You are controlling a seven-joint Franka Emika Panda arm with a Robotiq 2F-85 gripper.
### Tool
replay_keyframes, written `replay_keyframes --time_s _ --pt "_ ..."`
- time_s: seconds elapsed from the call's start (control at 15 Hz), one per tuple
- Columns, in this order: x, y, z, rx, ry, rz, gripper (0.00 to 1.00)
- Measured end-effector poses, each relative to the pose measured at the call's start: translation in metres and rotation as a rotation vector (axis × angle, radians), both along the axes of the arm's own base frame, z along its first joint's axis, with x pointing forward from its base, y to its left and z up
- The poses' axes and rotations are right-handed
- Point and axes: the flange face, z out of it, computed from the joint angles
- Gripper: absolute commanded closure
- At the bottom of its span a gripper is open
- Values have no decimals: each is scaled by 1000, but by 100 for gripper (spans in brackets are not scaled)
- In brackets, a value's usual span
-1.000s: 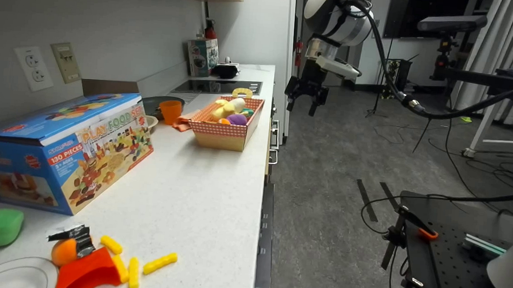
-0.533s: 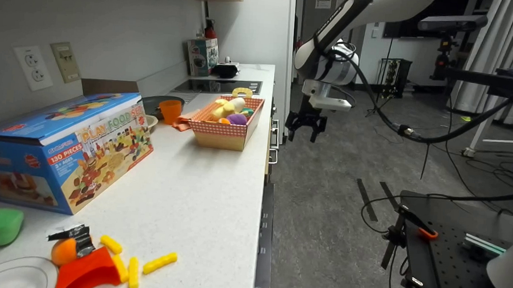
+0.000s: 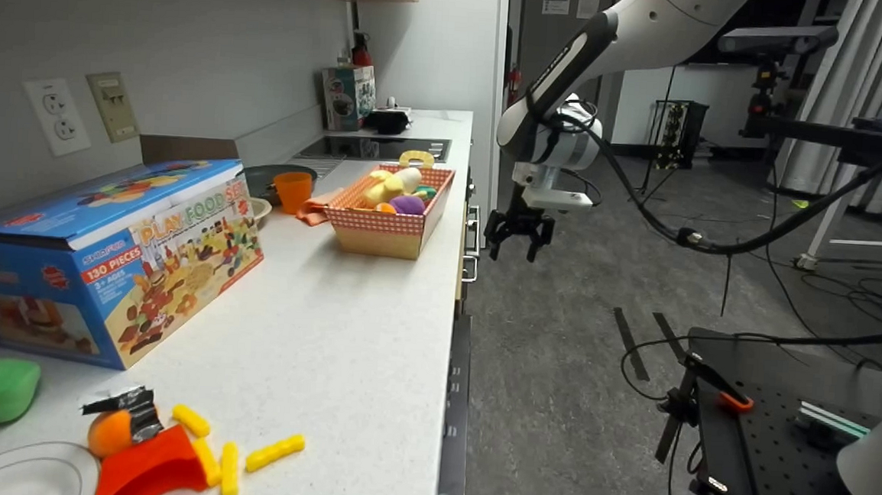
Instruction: Open the drawer, remove the pineapple plushie from the drawer, put it in the box, and then close the drawer
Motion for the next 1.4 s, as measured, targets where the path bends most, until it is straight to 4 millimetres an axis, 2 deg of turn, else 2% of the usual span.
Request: replay_keyframes --time_s 0.4,0.87,1.4 --pt "4 -1 -10 -12 -23 -36 0" --pt "12 -24 -32 -2 -89 -133 0" --pt "29 -22 -50 2 -111 -146 0"
